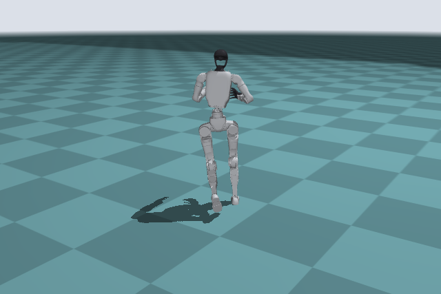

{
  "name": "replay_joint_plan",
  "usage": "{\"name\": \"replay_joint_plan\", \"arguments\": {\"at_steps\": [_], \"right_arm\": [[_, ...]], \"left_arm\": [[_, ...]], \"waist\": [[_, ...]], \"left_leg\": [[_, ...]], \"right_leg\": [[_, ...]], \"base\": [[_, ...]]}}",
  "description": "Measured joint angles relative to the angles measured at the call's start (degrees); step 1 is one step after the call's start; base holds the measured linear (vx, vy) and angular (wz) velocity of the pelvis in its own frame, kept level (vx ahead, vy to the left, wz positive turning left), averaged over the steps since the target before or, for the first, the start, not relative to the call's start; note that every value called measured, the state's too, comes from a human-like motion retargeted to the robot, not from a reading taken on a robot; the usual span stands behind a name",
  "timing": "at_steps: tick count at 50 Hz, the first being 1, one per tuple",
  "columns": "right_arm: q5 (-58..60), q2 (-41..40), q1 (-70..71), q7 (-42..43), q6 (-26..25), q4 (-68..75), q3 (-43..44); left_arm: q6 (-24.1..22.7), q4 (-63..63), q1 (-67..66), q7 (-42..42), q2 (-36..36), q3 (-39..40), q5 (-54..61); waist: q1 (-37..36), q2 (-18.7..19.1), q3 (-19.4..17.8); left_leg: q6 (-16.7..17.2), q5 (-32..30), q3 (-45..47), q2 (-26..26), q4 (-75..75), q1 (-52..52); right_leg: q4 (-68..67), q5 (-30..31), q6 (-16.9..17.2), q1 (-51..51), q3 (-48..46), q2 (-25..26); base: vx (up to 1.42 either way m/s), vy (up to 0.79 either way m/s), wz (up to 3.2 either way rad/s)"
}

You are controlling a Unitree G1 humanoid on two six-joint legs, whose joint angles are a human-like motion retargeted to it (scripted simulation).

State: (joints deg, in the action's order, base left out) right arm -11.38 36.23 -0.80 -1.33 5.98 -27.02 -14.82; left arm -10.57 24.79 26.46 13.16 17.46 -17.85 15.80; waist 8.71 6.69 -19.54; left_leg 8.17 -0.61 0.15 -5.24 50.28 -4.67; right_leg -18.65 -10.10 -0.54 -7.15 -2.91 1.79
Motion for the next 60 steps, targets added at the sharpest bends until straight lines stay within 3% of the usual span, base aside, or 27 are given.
{"name": "replay_joint_plan", "arguments": {"at_steps": [2, 5, 9, 12, 14, 17, 20, 22, 23, 26, 29, 32, 34, 35, 37, 38, 40, 42, 45, 48, 50, 55, 58, 59, 60], "right_arm": [[4.1, 0.1, 9.3, 1.6, -0.4, 0.0, -3.0], [12.0, -1.9, 18.8, 4.2, -0.1, -4.0, -3.4], [2.8, -10.2, 18.8, 5.0, -0.1, -9.4, -4.0], [-6.9, -14.5, 17.0, 2.7, -0.7, -10.5, -7.4], [-8.1, -14.8, 15.8, 2.0, -0.1, -10.5, -9.9], [-6.2, -13.4, 13.1, 2.5, 1.1, -10.4, -12.5], [-9.6, -12.6, 10.2, 1.9, 0.8, -7.3, -13.0], [-11.3, -13.4, 6.2, 0.6, -0.2, -5.3, -11.0], [-7.7, -13.6, 3.7, 4.1, 1.4, -5.3, -8.6], [-12.5, -12.3, -4.6, 1.7, 1.1, -9.3, -1.5], [-26.8, -8.4, -10.7, -3.9, 1.9, -14.9, 4.9], [-30.4, -5.1, -14.2, -5.1, 1.9, -14.8, 7.3], [-28.0, -3.7, -15.0, -4.9, 1.2, -12.7, 7.9], [-23.6, -2.8, -15.2, -4.2, 0.7, -11.1, 8.5], [-30.7, -3.5, -14.3, -7.9, -0.5, -10.3, 7.0], [-29.1, -4.0, -13.4, -7.7, -2.3, -9.1, 5.6], [-24.1, -4.3, -7.8, -0.1, 1.8, -5.1, 3.0], [-20.4, -4.0, 0.0, 3.3, 2.5, -0.5, -0.9], [-12.0, -6.0, 10.4, 10.2, 5.0, 0.7, -5.1], [-4.8, -12.3, 17.9, 11.0, 4.5, -4.6, -5.7], [0.1, -16.7, 21.6, 11.9, 4.9, -7.6, -6.0], [1.0, -22.6, 28.7, 11.1, 4.7, -8.4, -11.5], [-1.7, -22.4, 29.3, 5.3, 2.9, -7.0, -14.4], [-1.5, -22.0, 28.3, 4.6, 2.7, -6.4, -15.1], [-0.8, -21.6, 26.8, 4.2, 2.3, -5.6, -16.0]], "left_arm": [[-0.1, 1.4, -9.2, -0.6, 0.8, 2.5, 2.9], [-1.7, 7.2, -23.8, -2.7, 3.5, 5.9, 11.4], [-2.8, 13.5, -36.6, -5.5, 11.7, 10.6, 20.8], [-2.9, 13.1, -41.2, -7.2, 16.0, 13.5, 23.0], [-2.9, 11.7, -41.8, -7.3, 17.6, 14.1, 22.4], [-2.4, 8.6, -37.8, -5.8, 18.9, 11.8, 19.1], [-0.3, 0.7, -23.7, -2.6, 18.8, 4.3, 14.0], [1.0, -4.1, -13.7, -0.7, 17.0, -0.6, 10.7], [0.7, -4.8, -10.1, 0.4, 15.6, -2.3, 9.4], [-0.4, -2.8, -1.5, 1.0, 9.2, -6.6, 7.1], [-1.4, -0.4, 4.8, 1.1, 2.3, -10.6, 3.9], [-2.1, 0.2, 8.5, -0.2, -2.6, -14.0, 1.3], [-2.1, 0.0, 9.1, -2.3, -4.4, -15.3, 0.8], [-1.8, 0.0, 9.0, -3.3, -4.8, -15.8, 0.8], [-1.4, 0.1, 6.9, -6.9, -4.2, -15.3, 0.8], [-0.1, 0.5, 5.7, -5.9, -3.9, -15.2, 1.8], [0.8, 0.3, 3.3, -3.5, -2.0, -12.8, 2.7], [1.4, -0.6, -2.4, -1.6, -0.7, -9.6, 3.3], [0.0, 1.4, -18.1, -0.6, 0.7, -4.2, 8.4], [-1.3, 7.0, -34.0, -3.5, 4.4, 3.1, 17.8], [-1.3, 8.9, -41.9, -5.9, 7.5, 7.0, 22.9], [-2.4, 6.4, -51.7, -6.1, 8.3, 14.8, 24.3], [-3.7, 3.5, -48.8, -5.1, 5.7, 16.6, 18.9], [-3.3, 1.9, -45.8, -4.1, 5.0, 15.9, 17.3], [-2.7, 0.2, -42.3, -2.5, 4.4, 14.9, 16.1]], "waist": [[-3.0, 1.2, -0.6], [-8.2, 0.5, 0.2], [-20.1, -3.6, 4.2], [-25.5, -6.8, 6.4], [-25.7, -6.3, 7.0], [-22.6, -3.6, 5.8], [-18.9, -6.0, 2.6], [-16.5, -7.9, 1.9], [-14.9, -8.0, 1.6], [-7.2, -5.1, 1.6], [1.8, -0.5, 3.5], [8.1, 0.9, 6.6], [9.8, 0.0, 7.9], [9.9, -0.6, 8.3], [8.3, -1.9, 8.2], [7.6, -3.1, 8.0], [4.9, -2.0, 5.2], [2.2, 0.4, 2.4], [-0.9, 0.5, 1.0], [-6.9, -1.5, 2.3], [-12.8, -3.6, 4.6], [-20.8, -5.8, 8.1], [-19.9, -5.0, 7.3], [-18.9, -4.2, 6.2], [-17.7, -3.0, 4.8]], "left_leg": [[-1.5, 4.1, 1.5, 1.2, 13.1, 7.0], [-4.1, 10.9, 4.2, 3.6, 20.2, 14.9], [-6.7, 16.4, 9.4, 5.8, 4.4, 19.8], [-4.7, 12.8, 12.1, 4.5, -22.1, 17.8], [-2.4, 10.5, 13.9, 5.1, -37.9, 15.0], [-0.6, 5.0, 15.3, 5.9, -46.6, 11.0], [-7.8, 11.6, 12.4, 1.8, -35.3, 12.4], [-10.1, 17.3, 11.4, 0.2, -25.7, 15.7], [-9.4, 19.2, 10.8, 0.1, -23.5, 15.5], [-5.2, 19.9, 7.2, 1.1, -25.3, 11.0], [-1.5, 14.4, 2.9, 2.7, -32.4, 5.6], [0.9, 6.2, -0.4, 1.5, -38.4, 0.3], [1.8, 1.2, -2.5, -0.2, -40.3, -4.1], [2.0, -0.8, -3.3, -0.9, -40.4, -6.2], [4.0, 0.0, -2.7, -1.8, -31.3, -6.9], [1.4, -2.9, -4.3, -5.0, -28.2, -7.1], [1.5, -3.9, -4.3, -5.9, -12.4, -2.9], [1.8, -1.0, -1.7, -3.7, 3.8, 3.7], [-1.7, 5.8, 4.2, 2.4, 16.8, 12.1], [-4.5, 11.4, 6.0, 5.7, 12.7, 16.9], [-4.6, 14.2, 6.8, 6.4, 2.2, 18.4], [-0.4, 9.2, 3.1, 8.2, -37.2, 14.6], [2.0, 4.9, 4.8, 11.0, -47.2, 12.2], [2.8, 3.3, 6.1, 11.9, -47.4, 10.7], [3.3, 1.6, 7.2, 12.9, -47.0, 9.0]], "right_leg": [[-12.5, -6.7, -0.5, -3.0, 0.0, -0.1], [-14.5, -9.6, 3.0, 0.4, -0.1, -2.2], [-2.3, 0.0, 8.0, 8.4, 2.3, -5.5], [4.1, 11.2, 12.4, 12.6, 4.6, -8.4], [5.9, 17.4, 13.6, 16.0, 6.3, -8.0], [0.1, 20.3, 10.2, 19.5, 10.9, -5.1], [-24.9, 12.1, 7.9, 11.2, 14.1, -5.7], [-39.4, 5.0, 2.8, 2.0, 11.9, -8.5], [-43.1, 2.4, 0.5, -1.1, 10.0, -9.8], [-41.3, -2.1, -2.7, -6.6, 4.7, -9.2], [-23.4, 0.3, 0.6, -8.1, 1.2, -5.1], [0.8, 7.6, 8.7, -7.0, -1.4, -3.9], [11.1, 9.2, 13.8, -5.6, -4.2, -3.6], [14.2, 9.2, 15.5, -4.9, -5.7, -3.0], [12.5, 11.0, 15.0, -4.0, -6.8, -0.9], [14.4, 13.4, 13.4, -1.3, -5.4, -2.7], [9.6, 7.4, 3.6, 1.2, -2.5, -1.3], [-2.7, -1.5, -2.3, -0.8, 0.3, 0.9], [-13.8, -8.4, 0.0, -1.0, 2.3, 0.6], [-8.5, -5.8, 3.7, 5.2, 6.1, -0.3], [-3.6, -1.3, 7.0, 8.4, 9.6, -1.8], [4.9, 11.9, 12.6, 16.0, 16.1, -3.9], [-1.2, 12.3, 13.8, 18.3, 16.2, -3.8], [-5.9, 10.9, 10.9, 18.6, 15.7, -3.1], [-10.8, 9.4, 5.9, 19.1, 15.3, -2.1]], "base": [[0.86, 0.05, -0.33], [0.92, 0.04, 0.01], [0.95, 0.11, -0.21], [0.96, 0.27, 0.0], [0.98, 0.34, 0.57], [0.95, 0.33, 1.19], [0.83, 0.23, 1.36], [0.81, 0.13, 1.07], [0.85, 0.12, 1.01], [0.9, 0.12, 1.19], [0.96, 0.08, 1.22], [1.05, -0.03, 0.72], [1.1, -0.13, 0.1], [1.1, -0.25, -0.59], [1.07, -0.19, -0.89], [1.01, 0.05, -0.91], [0.94, 0.07, -1.26], [0.91, 0.08, -1.4], [0.94, 0.08, -0.91], [0.97, 0.05, -1.03], [0.95, 0.11, -1.35], [0.95, 0.27, -1.04], [0.9, 0.38, -0.36], [0.86, 0.4, 0.03], [0.8, 0.4, 0.18]]}}
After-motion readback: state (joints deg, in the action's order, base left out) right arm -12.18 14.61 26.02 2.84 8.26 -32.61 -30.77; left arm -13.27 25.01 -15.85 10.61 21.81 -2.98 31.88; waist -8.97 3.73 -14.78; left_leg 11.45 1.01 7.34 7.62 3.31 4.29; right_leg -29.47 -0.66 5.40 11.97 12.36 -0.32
